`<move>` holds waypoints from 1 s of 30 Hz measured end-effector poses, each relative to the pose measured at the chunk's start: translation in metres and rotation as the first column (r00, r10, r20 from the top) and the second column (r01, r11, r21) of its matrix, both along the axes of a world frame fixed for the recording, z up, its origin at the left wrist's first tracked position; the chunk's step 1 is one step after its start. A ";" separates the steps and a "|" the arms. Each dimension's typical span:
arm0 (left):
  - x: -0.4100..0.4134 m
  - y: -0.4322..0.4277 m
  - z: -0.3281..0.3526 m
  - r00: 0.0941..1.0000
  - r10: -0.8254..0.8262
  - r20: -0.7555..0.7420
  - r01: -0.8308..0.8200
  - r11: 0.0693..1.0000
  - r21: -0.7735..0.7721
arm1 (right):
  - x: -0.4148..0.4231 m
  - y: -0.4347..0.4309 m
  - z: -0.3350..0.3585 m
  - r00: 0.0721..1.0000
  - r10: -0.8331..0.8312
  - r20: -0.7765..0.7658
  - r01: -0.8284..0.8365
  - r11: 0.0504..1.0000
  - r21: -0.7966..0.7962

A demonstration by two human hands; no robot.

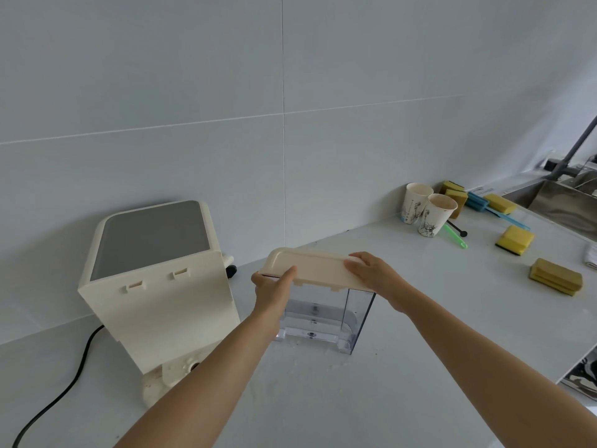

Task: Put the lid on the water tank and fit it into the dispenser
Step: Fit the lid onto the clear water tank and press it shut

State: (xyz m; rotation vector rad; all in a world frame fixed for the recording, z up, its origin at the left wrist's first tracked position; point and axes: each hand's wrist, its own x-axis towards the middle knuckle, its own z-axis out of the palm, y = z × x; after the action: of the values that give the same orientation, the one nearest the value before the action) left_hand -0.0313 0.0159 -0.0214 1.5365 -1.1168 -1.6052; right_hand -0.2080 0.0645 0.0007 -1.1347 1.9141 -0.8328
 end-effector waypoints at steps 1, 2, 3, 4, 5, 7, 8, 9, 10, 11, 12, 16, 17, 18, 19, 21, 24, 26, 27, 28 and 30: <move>0.000 -0.002 0.000 1.000 0.001 0.000 -0.001 1.000 -0.001 | 0.001 0.001 0.001 1.000 0.000 -0.001 0.000 1.000 0.003; 0.000 -0.004 -0.001 1.000 0.000 -0.005 0.000 1.000 -0.005 | 0.001 0.002 0.001 1.000 0.000 -0.002 0.000 1.000 0.007; 0.001 -0.007 -0.002 1.000 -0.006 -0.010 0.006 1.000 -0.009 | 0.002 0.004 0.002 1.000 0.001 -0.003 -0.001 1.000 0.015; 0.002 -0.010 -0.003 1.000 -0.017 -0.017 0.016 1.000 -0.011 | 0.003 0.006 0.002 1.000 0.006 -0.007 -0.006 1.000 0.024; 0.003 -0.014 -0.004 0.999 -0.033 -0.026 0.033 0.999 -0.012 | 0.003 0.008 0.002 1.000 0.014 -0.010 -0.013 0.999 0.034; 0.006 -0.023 -0.007 0.995 -0.079 -0.055 0.078 0.997 -0.009 | 0.005 0.013 0.002 1.000 0.028 -0.001 -0.028 0.998 0.053; 0.008 -0.027 -0.008 0.991 -0.107 -0.079 0.107 0.994 -0.009 | 0.006 0.016 0.002 0.999 0.033 0.007 -0.033 0.997 0.063; 0.009 -0.030 -0.008 0.985 -0.139 -0.105 0.138 0.990 -0.014 | 0.008 0.018 0.003 0.999 0.036 0.007 -0.037 0.997 0.073; 0.009 -0.033 -0.009 0.977 -0.172 -0.124 0.170 0.985 -0.026 | 0.009 0.020 0.003 0.999 0.039 0.001 -0.039 0.996 0.083; 0.009 -0.035 -0.008 0.970 -0.203 -0.134 0.199 0.979 -0.043 | 0.011 0.021 0.004 0.999 0.041 -0.011 -0.040 0.995 0.095; 0.008 -0.037 -0.006 0.964 -0.231 -0.134 0.225 0.973 -0.061 | 0.013 0.022 0.006 0.999 0.043 -0.025 -0.040 0.993 0.110; 0.004 -0.043 -0.002 0.938 -0.324 -0.121 0.311 0.944 -0.113 | 0.020 0.026 0.010 0.997 0.058 -0.054 -0.049 0.985 0.163; 0.003 -0.043 -0.001 0.930 -0.346 -0.122 0.333 0.936 -0.113 | 0.023 0.027 0.010 0.996 0.070 -0.058 -0.059 0.982 0.177; 0.003 -0.043 0.000 0.924 -0.365 -0.117 0.353 0.929 -0.112 | 0.027 0.028 0.010 0.995 0.082 -0.063 -0.068 0.980 0.188; 0.002 -0.043 0.001 0.920 -0.378 -0.107 0.367 0.924 -0.107 | 0.030 0.028 0.010 0.994 0.089 -0.069 -0.074 0.978 0.195; 0.000 -0.043 0.003 0.915 -0.396 -0.081 0.388 0.916 -0.096 | 0.036 0.028 0.008 0.993 0.088 -0.073 -0.072 0.978 0.197; -0.005 -0.044 0.005 0.909 -0.410 -0.069 0.405 0.911 -0.072 | 0.043 0.027 0.006 0.995 0.066 -0.074 -0.050 0.979 0.196; -0.007 -0.045 0.006 0.912 -0.408 -0.040 0.406 0.912 -0.060 | 0.044 0.028 0.005 0.995 0.064 -0.079 -0.047 0.980 0.194; -0.007 -0.044 0.007 0.914 -0.404 -0.021 0.403 0.913 -0.061 | 0.045 0.028 0.005 0.995 0.071 -0.075 -0.055 0.979 0.197; -0.008 -0.043 0.009 0.919 -0.394 -0.006 0.392 0.917 -0.066 | 0.045 0.028 0.005 0.994 0.084 -0.065 -0.069 0.976 0.207; -0.009 -0.039 0.011 0.936 -0.351 0.011 0.351 0.933 -0.076 | 0.042 0.027 0.006 0.992 0.116 -0.050 -0.101 0.966 0.238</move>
State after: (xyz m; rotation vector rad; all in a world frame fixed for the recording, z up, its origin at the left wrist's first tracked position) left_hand -0.0400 -0.0232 -0.0104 1.3371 -1.5007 -1.7686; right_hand -0.1657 0.0916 0.0069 -1.1205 1.9246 -0.5003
